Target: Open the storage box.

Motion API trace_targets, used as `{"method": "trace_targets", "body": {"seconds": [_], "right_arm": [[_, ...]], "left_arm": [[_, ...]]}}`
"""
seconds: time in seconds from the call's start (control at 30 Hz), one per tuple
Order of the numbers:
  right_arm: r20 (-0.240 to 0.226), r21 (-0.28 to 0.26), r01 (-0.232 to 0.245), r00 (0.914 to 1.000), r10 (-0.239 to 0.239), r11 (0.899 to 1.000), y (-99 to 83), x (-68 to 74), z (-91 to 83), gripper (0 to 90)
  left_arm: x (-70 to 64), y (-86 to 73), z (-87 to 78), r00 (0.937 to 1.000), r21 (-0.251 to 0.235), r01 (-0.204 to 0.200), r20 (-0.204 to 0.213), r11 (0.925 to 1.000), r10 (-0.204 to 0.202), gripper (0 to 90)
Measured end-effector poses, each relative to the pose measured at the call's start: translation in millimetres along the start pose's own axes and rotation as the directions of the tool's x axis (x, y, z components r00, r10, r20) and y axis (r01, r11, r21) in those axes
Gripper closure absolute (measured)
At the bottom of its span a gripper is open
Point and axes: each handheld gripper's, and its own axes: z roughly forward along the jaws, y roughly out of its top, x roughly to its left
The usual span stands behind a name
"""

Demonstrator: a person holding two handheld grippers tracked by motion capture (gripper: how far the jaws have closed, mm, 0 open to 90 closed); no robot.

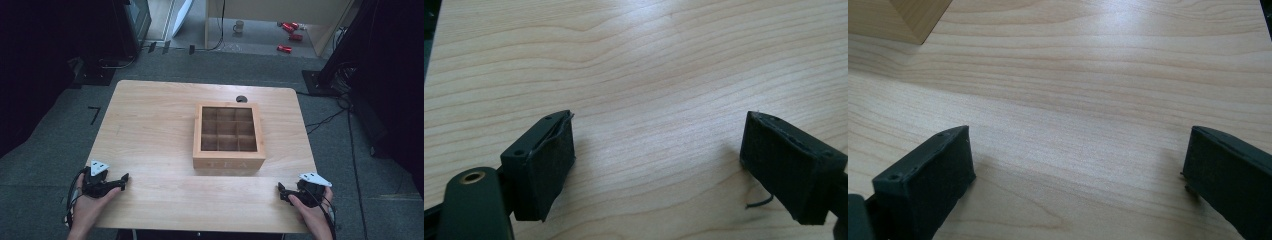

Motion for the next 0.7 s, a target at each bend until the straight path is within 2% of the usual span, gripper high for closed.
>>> {"method": "trace_targets", "body": {"seconds": [0.07,0.17,0.33,0.43,0.7], "right_arm": [[-0.001,0.0,0.0,1.0,0.0,1.0,0.1,0.0,0.1,0.0],[-0.001,0.0,0.002,1.0,-0.002,1.0,0.4,0.0,0.4,0.0],[-0.001,0.004,0.001,1.0,-0.001,1.0,1.7,0.3,1.0,0.0],[0.001,0.006,-0.002,1.0,0.002,1.0,2.0,0.6,1.1,0.0],[0.003,0.022,0.01,0.9999,-0.01,1.0,3.3,3.4,-0.2,0.0]], "left_arm": [[0.2,3.0,0.7,0.9993,0.0,0.026,0.026,0.9997,-0.026,14.6],[-2.2,5.4,1.5,0.9985,-0.002,0.036,0.04,0.9993,-0.036,14.5],[-18.9,16.6,0.0,0.9979,-0.037,0.02,0.062,0.9991,-0.017,14.5],[-23.6,20.8,-0.6,0.9972,-0.049,0.024,0.072,0.9985,-0.021,14.5],[-46.8,38.7,3.7,0.9905,-0.067,0.001,0.138,0.9978,0.008,14.9]]}}
